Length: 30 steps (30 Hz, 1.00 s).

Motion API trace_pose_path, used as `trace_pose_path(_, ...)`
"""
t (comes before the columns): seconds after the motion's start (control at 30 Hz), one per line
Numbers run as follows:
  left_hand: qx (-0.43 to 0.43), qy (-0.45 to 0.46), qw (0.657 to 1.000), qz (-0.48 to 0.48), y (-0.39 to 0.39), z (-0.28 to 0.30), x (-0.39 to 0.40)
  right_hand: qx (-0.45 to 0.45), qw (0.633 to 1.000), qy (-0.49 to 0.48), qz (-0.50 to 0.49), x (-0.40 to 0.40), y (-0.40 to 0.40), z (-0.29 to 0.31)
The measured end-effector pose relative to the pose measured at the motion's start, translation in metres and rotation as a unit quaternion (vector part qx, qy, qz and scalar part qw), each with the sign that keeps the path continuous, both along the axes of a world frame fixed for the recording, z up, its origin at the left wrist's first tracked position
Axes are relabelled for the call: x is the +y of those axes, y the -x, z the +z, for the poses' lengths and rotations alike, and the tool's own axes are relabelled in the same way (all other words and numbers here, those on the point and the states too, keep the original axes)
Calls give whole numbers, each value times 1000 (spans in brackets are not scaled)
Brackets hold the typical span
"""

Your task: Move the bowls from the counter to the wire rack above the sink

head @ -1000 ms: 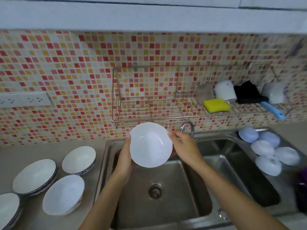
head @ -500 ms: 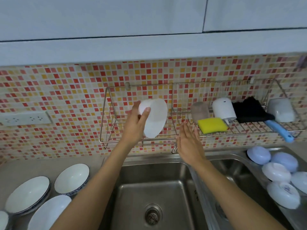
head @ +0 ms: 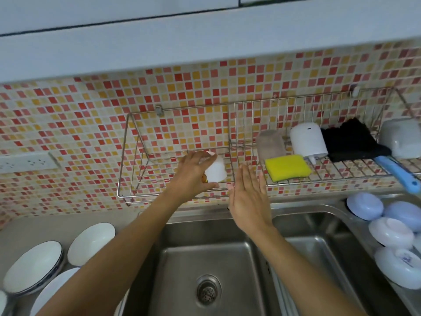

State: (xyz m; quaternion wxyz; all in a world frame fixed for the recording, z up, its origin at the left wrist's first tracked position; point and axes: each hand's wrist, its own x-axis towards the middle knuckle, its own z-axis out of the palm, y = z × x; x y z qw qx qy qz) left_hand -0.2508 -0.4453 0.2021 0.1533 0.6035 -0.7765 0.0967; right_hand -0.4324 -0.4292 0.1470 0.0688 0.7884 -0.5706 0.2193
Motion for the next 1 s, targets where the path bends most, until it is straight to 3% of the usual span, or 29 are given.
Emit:
trace_pose_path(0.23,71,1,997,-10,-1,-4,1,-11,1000,13,2,1,0,0)
trace_pose_path(0.6,71,-56,995,-37,-1,-7,-10,-19,1000,18,2,3,0,2)
trace_pose_path(0.8,172,-43,984,-2,-6,-9,-2,-24,999,33,4,2,-1,0)
trace_pose_path(1.0,194,-68,979,-4,-14,-10,-11,-33,998,49,30,12,-7,-9)
